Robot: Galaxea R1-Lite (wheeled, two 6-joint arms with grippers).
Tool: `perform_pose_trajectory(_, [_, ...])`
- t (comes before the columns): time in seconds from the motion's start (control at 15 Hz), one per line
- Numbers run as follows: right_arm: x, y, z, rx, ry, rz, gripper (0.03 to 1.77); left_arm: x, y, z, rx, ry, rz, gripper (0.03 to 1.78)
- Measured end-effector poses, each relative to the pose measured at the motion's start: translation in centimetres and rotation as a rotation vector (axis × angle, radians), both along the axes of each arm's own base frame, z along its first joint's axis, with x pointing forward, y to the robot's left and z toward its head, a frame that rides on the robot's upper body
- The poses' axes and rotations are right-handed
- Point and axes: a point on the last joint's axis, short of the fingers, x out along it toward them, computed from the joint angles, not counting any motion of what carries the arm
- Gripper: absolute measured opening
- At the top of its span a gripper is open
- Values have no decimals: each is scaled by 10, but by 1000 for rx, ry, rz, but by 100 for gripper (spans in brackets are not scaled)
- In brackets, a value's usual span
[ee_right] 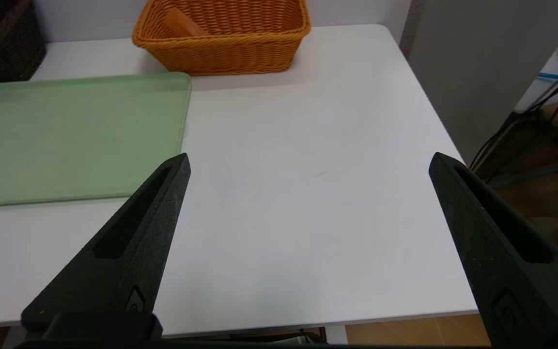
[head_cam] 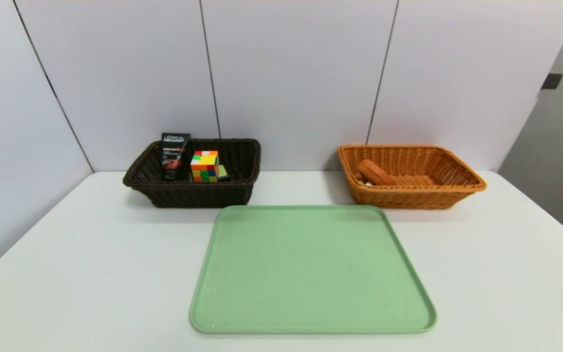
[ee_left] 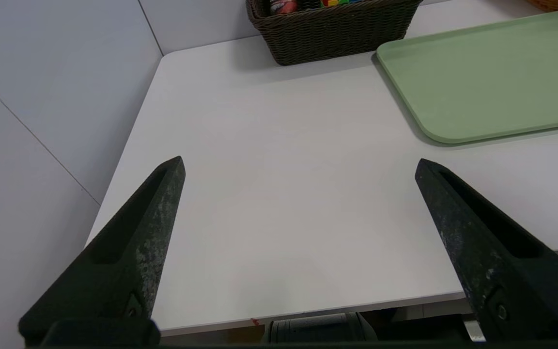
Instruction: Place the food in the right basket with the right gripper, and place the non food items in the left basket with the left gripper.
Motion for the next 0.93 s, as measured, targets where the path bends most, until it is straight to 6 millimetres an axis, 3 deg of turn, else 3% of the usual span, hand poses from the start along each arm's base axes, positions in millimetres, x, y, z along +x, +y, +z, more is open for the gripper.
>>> perform_pose_trajectory(0.27, [-8, 4, 1, -14, -39, -118, 170, -1, 0, -6, 8, -42, 6, 169])
perform_pose_trajectory(0.53, [-11, 12, -1, -39, -108, -22, 170, 0, 0, -6, 8, -51, 2, 169])
perform_pose_trajectory(0.73, [-12, 13, -25, -95, -138, -5, 170, 8, 0, -12, 7, -38, 3, 169])
perform_pose_trajectory(0.93, [0, 12, -53, -182, -248, -33, 170, 25, 0, -18, 12, -75, 4, 169])
